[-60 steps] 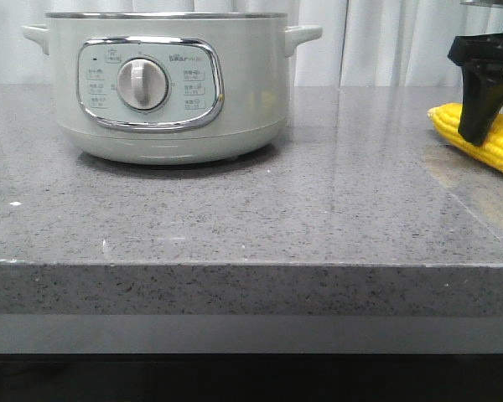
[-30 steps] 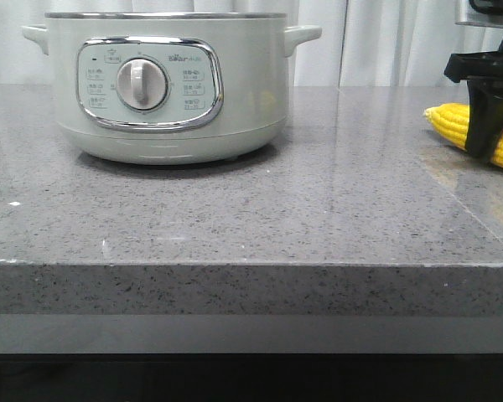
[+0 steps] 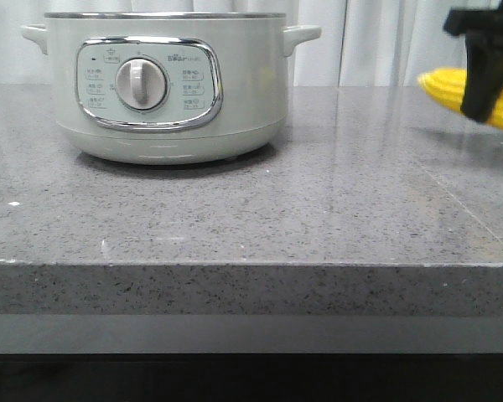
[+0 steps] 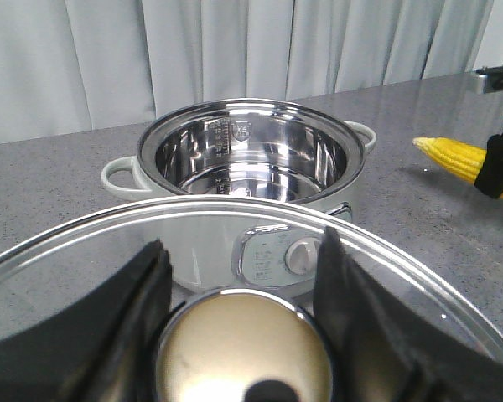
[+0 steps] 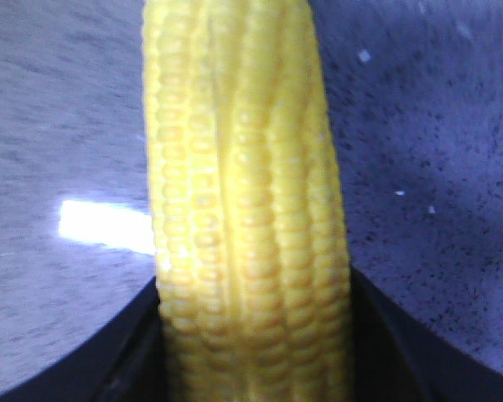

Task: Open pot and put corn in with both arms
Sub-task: 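Lift the corn cob with the right gripper and carry it over the pot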

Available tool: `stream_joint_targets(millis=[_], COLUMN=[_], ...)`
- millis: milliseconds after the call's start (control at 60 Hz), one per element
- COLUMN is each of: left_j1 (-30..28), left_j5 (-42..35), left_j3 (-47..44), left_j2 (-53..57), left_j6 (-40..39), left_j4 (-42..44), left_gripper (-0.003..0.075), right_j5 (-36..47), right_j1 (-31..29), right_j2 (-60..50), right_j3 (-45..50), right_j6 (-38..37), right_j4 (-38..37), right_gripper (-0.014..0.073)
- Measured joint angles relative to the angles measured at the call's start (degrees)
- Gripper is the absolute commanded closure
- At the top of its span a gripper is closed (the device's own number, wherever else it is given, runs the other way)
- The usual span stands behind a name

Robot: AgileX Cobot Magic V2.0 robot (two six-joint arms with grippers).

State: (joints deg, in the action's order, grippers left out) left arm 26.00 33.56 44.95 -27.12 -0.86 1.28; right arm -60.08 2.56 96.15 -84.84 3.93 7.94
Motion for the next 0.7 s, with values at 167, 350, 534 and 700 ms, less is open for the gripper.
stream_joint_targets(millis=[167, 350, 534, 700], left_j1=[0.0, 0.0, 0.0, 0.0], left_j5=[0.0, 0.0, 0.0, 0.0], left_j3=[0.0, 0.0, 0.0, 0.0], left_j2=[0.0, 0.0, 0.0, 0.0], left_j6=[0.0, 0.0, 0.0, 0.0], left_j4=[0.0, 0.0, 0.0, 0.0], left_gripper=[0.0513, 0.0513, 0.0513, 0.0513], right_j5=[0.71, 3.02, 6.22, 9.83], right_j1=[3.33, 6.74, 10.24, 14.3], right_j2=[-6.84, -14.9, -20.63, -21.46], right_j3=[-0.74, -0.74, -0.74, -1.45], right_j6=[0.0, 0.0, 3.17, 8.01], right_j4=[0.35, 1.68, 5.88, 11.81], right_gripper=[0.0276, 0.0276, 0.0276, 0.0276])
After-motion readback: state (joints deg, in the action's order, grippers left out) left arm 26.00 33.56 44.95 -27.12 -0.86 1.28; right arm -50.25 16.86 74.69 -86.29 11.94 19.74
